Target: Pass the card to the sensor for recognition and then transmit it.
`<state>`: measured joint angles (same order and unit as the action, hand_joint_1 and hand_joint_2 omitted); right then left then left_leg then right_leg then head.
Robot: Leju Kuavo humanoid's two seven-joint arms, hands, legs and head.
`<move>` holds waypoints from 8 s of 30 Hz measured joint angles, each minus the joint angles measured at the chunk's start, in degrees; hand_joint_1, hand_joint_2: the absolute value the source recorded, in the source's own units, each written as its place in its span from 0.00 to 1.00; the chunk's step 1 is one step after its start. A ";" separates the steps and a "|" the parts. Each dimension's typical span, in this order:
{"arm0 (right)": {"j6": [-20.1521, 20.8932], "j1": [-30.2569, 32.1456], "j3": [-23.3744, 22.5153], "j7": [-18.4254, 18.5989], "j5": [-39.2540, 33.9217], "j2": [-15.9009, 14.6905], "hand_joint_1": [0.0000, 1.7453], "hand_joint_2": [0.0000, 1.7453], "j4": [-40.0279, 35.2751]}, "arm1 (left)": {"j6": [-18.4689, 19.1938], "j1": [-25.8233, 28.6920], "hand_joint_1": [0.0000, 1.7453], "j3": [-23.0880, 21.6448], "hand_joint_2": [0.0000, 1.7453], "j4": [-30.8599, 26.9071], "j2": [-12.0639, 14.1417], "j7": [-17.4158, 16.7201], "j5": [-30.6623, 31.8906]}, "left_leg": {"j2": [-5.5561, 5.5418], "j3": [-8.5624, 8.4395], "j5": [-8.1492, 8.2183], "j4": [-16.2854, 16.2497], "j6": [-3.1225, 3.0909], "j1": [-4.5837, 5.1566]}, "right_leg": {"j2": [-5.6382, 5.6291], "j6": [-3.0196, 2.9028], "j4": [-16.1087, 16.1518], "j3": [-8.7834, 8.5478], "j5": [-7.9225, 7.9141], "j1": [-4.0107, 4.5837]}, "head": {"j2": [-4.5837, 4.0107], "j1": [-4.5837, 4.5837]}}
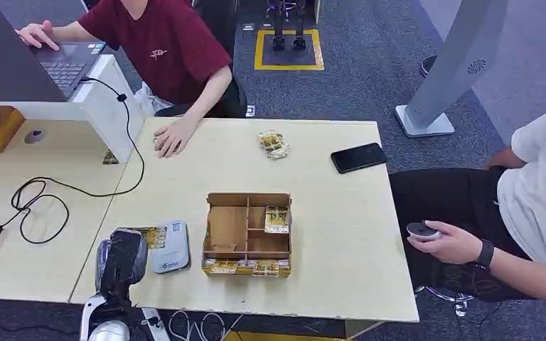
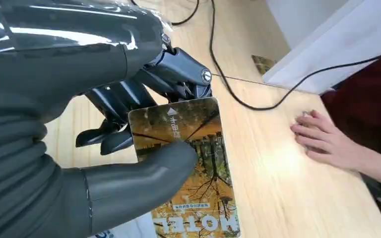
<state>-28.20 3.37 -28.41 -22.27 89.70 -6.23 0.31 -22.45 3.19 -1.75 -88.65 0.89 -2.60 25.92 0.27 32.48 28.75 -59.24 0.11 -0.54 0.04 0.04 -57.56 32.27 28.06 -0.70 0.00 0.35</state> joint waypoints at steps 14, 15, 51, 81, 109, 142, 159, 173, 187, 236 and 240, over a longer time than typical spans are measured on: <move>0.07 -0.04 0.02 -0.55 0.00 -0.02 0.00 1.00 0.00 | 1.93 -2.02 1.00 0.04 1.00 8.81 0.50 -1.29 -0.72 | 0.01 0.00 0.00 0.00 0.00 0.00 | 0.00 0.00 0.00 0.00 0.00 0.00 | 0.00 0.00; 0.07 -0.06 0.04 -0.61 0.00 -0.02 0.00 1.00 0.00 | 2.30 -2.36 1.00 0.04 1.00 9.29 0.55 -1.46 -1.29 | 0.00 0.00 0.00 0.00 0.00 0.00 | 0.00 0.00 0.00 0.00 0.00 0.00 | 0.00 -0.02; 0.00 -0.26 0.46 -1.75 -0.02 -0.66 0.00 1.00 0.00 | 0.98 -5.66 1.00 -0.81 1.00 16.02 2.52 -1.09 -4.43 | 0.00 -0.05 -0.03 0.00 -0.01 0.00 | 0.00 0.00 0.00 -0.04 -0.01 0.00 | 0.00 0.00; -1.18 0.80 0.44 -2.69 0.00 -0.66 0.00 1.00 0.00 | -9.27 -7.18 1.00 -2.05 1.00 5.02 3.04 13.84 4.92 | 0.00 -0.04 -0.03 -0.01 -0.01 0.00 | -0.01 0.00 0.00 -0.01 -0.01 0.00 | 0.00 0.00; -0.37 -0.17 2.84 -4.42 0.00 -2.08 0.00 1.00 0.00 | -15.95 -17.63 1.00 0.55 1.00 13.98 8.85 9.97 36.85 | 0.01 -0.02 -0.05 0.00 0.01 -0.01 | -0.03 0.00 -0.02 -0.01 -0.01 0.00 | 0.00 0.00; 0.22 1.31 0.85 -2.16 0.00 -1.84 0.00 1.00 0.02 | 2.78 -2.21 0.00 -8.12 1.00 -5.85 10.32 19.52 13.52 | 0.07 0.03 0.06 0.00 -0.07 0.05 | -0.14 0.06 0.00 0.06 0.06 0.00 | 0.00 0.00; 0.59 1.37 -0.24 -1.21 0.00 -1.55 0.00 1.00 0.02 | -4.35 3.47 0.00 -19.47 1.00 -13.75 12.00 20.36 30.02 | 0.05 -0.02 0.02 0.00 -0.03 0.03 | -0.11 0.06 -0.01 0.00 0.04 0.00 | 0.00 0.00; 0.92 -0.29 -0.09 0.61 0.00 -0.55 0.00 1.00 0.02 | -15.82 3.68 0.00 -34.23 1.00 -6.84 13.84 7.45 46.95 | 0.04 -0.02 0.05 0.00 -0.07 0.04 | -0.08 0.06 0.00 -0.04 0.05 -0.01 | 0.00 0.00; 1.18 -1.64 0.90 0.61 0.00 -0.48 0.00 1.00 0.02 | -15.95 2.87 0.00 -35.54 1.00 3.19 11.06 1.29 56.28 | 0.03 -0.01 0.05 0.00 -0.07 0.06 | -0.06 0.07 0.00 -0.03 0.05 -0.01 | 0.00 0.02; 2.47 -3.95 4.68 0.59 0.00 -0.48 0.00 1.00 0.00 | -15.98 -2.08 0.00 -24.89 1.00 18.64 5.18 0.96 52.22 | 0.02 -0.02 0.04 0.00 -0.07 0.04 | -0.06 0.06 -0.01 -0.03 0.04 -0.01 | 0.00 0.04; 2.62 -3.99 4.74 0.59 0.00 -0.48 0.00 1.00 0.00 | -15.98 -2.06 0.00 -24.28 1.00 18.64 5.16 2.04 51.19 | 0.02 -0.02 0.04 0.00 -0.07 0.04 | -0.06 0.06 -0.01 -0.03 0.04 -0.01 | 0.00 0.04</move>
<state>-25.57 -0.62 -23.67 -21.68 89.70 -6.71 0.31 -38.42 1.13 -26.03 -70.01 6.06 -0.57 77.11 0.29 32.46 28.79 -59.25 0.04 -0.50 -0.02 0.10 -57.56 32.24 28.11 -0.70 0.00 0.39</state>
